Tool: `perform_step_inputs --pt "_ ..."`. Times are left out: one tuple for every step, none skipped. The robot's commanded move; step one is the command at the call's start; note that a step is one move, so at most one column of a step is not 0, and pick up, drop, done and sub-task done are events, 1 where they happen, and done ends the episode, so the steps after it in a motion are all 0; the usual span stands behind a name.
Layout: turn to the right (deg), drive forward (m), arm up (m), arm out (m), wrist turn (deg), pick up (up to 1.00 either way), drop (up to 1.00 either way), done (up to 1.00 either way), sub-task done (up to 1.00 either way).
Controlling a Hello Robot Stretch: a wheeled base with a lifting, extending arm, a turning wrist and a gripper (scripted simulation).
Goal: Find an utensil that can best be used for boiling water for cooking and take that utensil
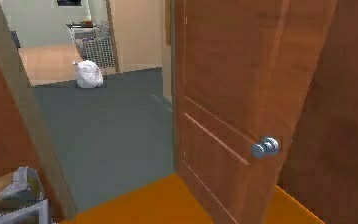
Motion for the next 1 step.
perform_step_inputs --pt "-18.0 0.00 0.00 0.00 0.0 0.00 0.00 0.00 0.00"
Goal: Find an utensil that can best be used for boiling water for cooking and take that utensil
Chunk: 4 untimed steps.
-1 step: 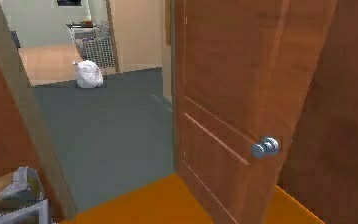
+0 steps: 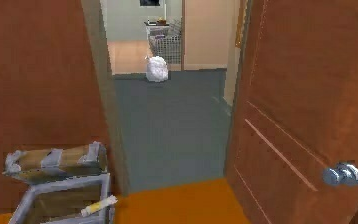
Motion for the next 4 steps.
perform_step_inputs --pt "0.0 1.00 0.00 0.00 0.0 0.00 0.00 0.00 0.00" --pt "0.0 0.50 0.00 0.00 0.0 0.00 0.00 0.00 0.00" --pt "0.0 1.00 0.00 0.00 0.0 0.00 0.00 0.00 0.00" --pt "3.0 0.00 0.00 0.00 0.0 0.00 0.00 0.00 0.00"
